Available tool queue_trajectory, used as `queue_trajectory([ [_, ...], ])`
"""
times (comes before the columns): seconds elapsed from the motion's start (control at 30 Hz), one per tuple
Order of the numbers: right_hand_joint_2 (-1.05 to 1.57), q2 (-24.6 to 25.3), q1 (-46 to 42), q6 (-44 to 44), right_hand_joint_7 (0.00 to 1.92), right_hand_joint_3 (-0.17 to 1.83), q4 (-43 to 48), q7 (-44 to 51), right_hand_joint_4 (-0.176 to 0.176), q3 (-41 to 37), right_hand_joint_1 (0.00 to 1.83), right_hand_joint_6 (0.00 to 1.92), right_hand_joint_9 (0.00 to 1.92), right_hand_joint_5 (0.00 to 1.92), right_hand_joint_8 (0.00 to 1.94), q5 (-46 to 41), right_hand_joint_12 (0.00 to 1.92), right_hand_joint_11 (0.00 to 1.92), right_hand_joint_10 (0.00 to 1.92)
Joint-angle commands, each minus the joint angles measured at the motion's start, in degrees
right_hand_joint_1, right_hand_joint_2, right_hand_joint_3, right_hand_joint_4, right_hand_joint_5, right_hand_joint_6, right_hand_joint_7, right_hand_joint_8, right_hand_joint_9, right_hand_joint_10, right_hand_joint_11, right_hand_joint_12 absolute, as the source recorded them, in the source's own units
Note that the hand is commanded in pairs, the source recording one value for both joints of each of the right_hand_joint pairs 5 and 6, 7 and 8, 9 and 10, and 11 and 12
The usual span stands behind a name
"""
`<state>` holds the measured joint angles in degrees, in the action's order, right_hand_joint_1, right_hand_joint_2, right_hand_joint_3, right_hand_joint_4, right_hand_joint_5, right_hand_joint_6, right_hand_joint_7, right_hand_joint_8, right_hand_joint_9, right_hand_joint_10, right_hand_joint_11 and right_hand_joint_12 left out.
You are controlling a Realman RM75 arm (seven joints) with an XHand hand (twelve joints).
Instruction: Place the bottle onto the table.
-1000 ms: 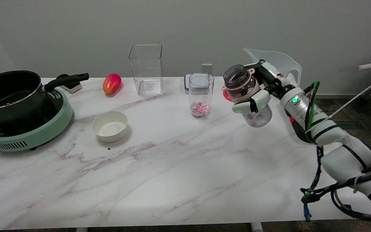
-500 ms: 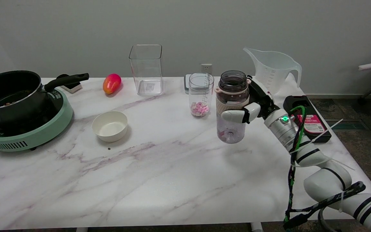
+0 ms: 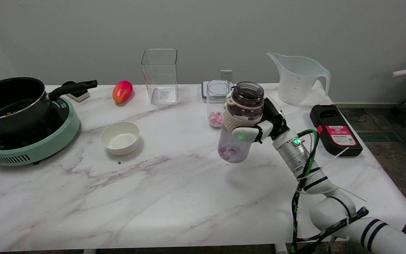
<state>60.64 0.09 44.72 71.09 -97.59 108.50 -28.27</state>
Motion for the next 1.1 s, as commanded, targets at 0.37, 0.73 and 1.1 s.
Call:
queue_trajectory([
  [0.37,1.23,10.0,9.55,10.22,1.64,0.66,-22.19,9.28,0.0,9.45,1.36,1.5,1.54,1.5,1.64,8.62,1.33,1.33,1.54],
  [0.73,1.31,11.1,8.96,12.05,1.65,0.59,-24.18,12.08,0.0,9.26,1.3,1.51,1.55,1.51,1.65,8.9,1.34,1.34,1.55],
  [1.1,0.85,10.97,9.72,14.74,1.55,0.84,-25.21,12.08,0.0,8.74,1.31,1.25,1.44,1.25,1.55,8.5,1.26,1.26,1.44],
])
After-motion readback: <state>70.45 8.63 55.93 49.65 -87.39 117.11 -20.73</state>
